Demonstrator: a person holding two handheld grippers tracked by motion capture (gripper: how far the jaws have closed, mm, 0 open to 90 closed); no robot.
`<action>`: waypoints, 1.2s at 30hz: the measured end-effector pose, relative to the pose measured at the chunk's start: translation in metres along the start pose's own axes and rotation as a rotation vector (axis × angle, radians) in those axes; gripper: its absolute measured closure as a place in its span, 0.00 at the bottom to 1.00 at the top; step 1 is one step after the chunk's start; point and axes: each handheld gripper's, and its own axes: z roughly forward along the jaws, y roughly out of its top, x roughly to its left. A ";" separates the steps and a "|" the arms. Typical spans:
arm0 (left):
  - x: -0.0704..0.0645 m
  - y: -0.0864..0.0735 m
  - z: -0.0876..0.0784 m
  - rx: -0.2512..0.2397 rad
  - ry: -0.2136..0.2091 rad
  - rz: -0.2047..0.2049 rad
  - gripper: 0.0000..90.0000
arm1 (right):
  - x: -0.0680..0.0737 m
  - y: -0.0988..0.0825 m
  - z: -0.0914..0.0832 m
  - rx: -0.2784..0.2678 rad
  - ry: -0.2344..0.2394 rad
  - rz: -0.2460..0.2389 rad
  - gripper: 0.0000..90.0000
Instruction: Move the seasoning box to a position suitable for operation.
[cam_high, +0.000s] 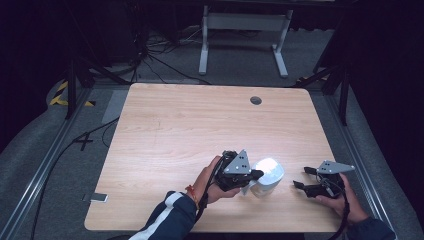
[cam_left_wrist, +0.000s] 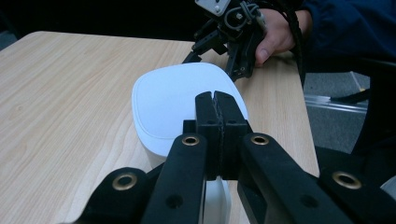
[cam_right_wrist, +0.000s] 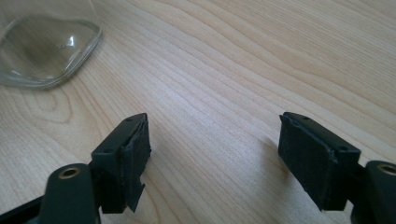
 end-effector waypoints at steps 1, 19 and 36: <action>0.000 0.000 0.000 0.000 0.000 0.000 1.00 | 0.000 0.000 0.000 0.000 0.000 0.000 0.28; 0.007 -0.008 -0.001 0.000 -0.003 -0.011 1.00 | 0.000 0.000 0.000 0.003 0.000 0.001 0.28; 0.006 -0.010 -0.003 -0.008 -0.006 -0.025 1.00 | 0.031 0.048 -0.039 -0.121 0.129 -0.113 0.80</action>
